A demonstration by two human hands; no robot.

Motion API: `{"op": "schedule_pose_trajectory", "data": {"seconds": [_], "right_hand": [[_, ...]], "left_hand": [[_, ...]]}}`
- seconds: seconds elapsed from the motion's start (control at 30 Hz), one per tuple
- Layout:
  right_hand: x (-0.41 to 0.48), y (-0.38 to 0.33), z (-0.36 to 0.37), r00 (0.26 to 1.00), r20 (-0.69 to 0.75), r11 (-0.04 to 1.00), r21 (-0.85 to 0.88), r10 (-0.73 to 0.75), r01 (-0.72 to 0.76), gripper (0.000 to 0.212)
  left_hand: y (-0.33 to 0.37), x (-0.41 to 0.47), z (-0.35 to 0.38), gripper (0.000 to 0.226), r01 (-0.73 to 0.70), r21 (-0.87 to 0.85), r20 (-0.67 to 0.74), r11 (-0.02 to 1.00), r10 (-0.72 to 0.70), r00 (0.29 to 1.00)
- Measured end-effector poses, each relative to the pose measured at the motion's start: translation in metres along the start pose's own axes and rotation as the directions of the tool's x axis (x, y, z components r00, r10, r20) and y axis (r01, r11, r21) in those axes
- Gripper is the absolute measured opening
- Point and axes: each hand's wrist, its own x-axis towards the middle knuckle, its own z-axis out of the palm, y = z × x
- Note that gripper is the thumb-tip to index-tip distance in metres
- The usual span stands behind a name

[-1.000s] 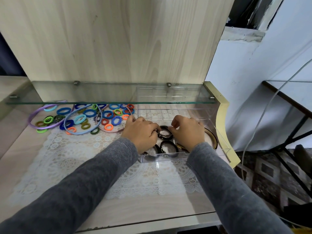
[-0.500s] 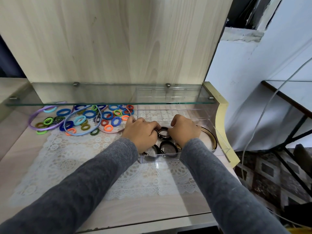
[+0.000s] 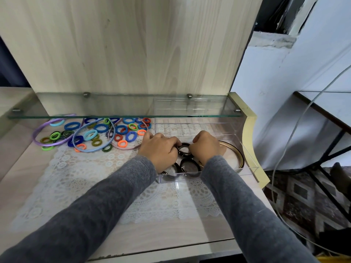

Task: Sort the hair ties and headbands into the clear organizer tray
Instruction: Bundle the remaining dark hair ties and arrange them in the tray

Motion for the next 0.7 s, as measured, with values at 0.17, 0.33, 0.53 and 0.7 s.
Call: {"op": "schedule_pose_trajectory", "data": {"seconds": [0.17,0.33,0.53,0.7], "right_hand": [[0.0019,0.0022,0.002,1.0,-0.015,0.999,-0.034,-0.008,0.007,0.025],[0.0008,0.0003,0.0026,0.999,-0.025,0.995,-0.092,-0.044,0.041,0.027],[-0.0011,-0.0001,-0.0002,1.0,0.015,0.998,0.066,0.023,-0.023,0.019],[-0.0008,0.0028,-0.0003,0.999,0.015,0.988,0.152,0.035,-0.037,0.013]], "left_hand": [[-0.0002,-0.0004,-0.0004,0.037,-0.007,-0.001,-0.002,1.0,0.007,1.0],[-0.0014,0.0007,0.0012,0.036,-0.012,0.004,0.009,1.0,0.012,1.0],[0.0,0.0015,0.0008,0.036,-0.014,-0.013,0.004,1.0,0.014,1.0],[-0.0014,0.0006,-0.0001,0.035,-0.012,-0.026,-0.004,1.0,0.012,1.0]]}}
